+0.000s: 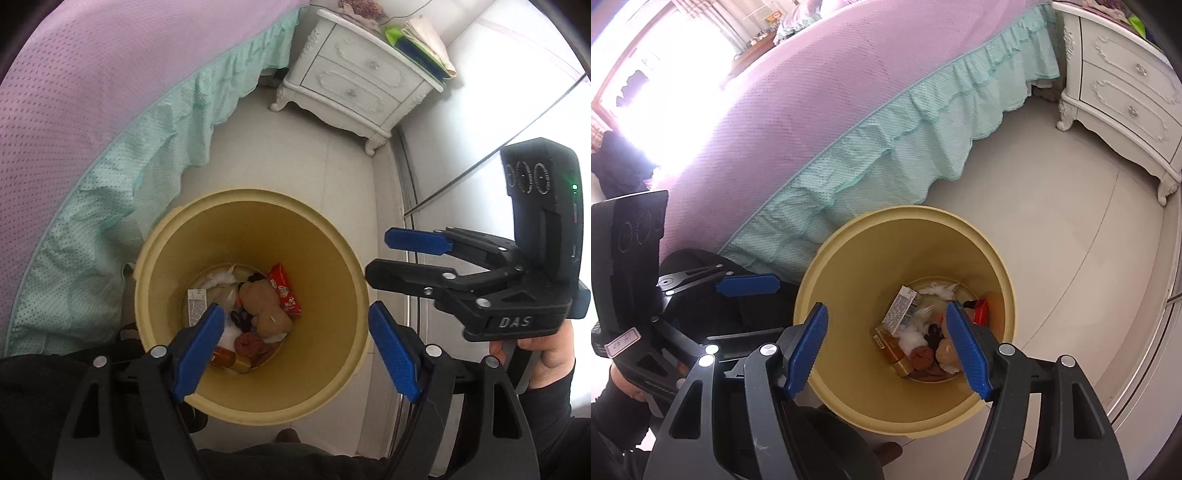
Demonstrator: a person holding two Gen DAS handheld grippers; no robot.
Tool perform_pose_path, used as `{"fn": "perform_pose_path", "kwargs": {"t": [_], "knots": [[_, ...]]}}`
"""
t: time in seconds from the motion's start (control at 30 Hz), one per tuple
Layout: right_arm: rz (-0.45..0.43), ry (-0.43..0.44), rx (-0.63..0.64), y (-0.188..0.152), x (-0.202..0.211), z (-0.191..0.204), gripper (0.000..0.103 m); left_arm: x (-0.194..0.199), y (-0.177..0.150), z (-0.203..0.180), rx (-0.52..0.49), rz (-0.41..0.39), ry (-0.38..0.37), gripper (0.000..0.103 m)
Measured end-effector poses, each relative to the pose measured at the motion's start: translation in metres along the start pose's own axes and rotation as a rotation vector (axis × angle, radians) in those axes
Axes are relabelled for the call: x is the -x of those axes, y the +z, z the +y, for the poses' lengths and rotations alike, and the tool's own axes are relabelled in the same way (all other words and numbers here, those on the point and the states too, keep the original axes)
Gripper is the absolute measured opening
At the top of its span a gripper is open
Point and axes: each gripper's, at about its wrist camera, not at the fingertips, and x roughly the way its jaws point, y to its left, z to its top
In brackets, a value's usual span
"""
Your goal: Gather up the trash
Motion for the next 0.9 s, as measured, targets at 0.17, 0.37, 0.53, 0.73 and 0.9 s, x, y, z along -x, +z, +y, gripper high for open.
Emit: {"fn": "perform_pose_path", "kwargs": {"t": [0.17,0.37,0.53,0.73,0.9], "knots": [[-0.015,0.016,0.025,0.003,0.005,0.013,0.065,0.014,-0.001,0.002,0.004,-0.037,0.007,0.080],[-0.071,0.061,0.107,0.013,0.025,0.044,0.065,0.054,-0.004,0.006,0.007,-0.142,0.050,0.080],[-0.140,0.105,0.223,0.028,0.040,0.090,0.065,0.104,-0.014,0.019,0.042,-0.257,0.140,0.080],[-0.250,0.194,0.376,0.053,0.049,0.163,0.065,0.188,-0.040,0.044,0.156,-0.435,0.332,0.086],[-0.292,0.289,0.518,0.064,0.048,0.231,0.069,0.248,-0.066,0.066,0.262,-0.547,0.491,0.093]]}}
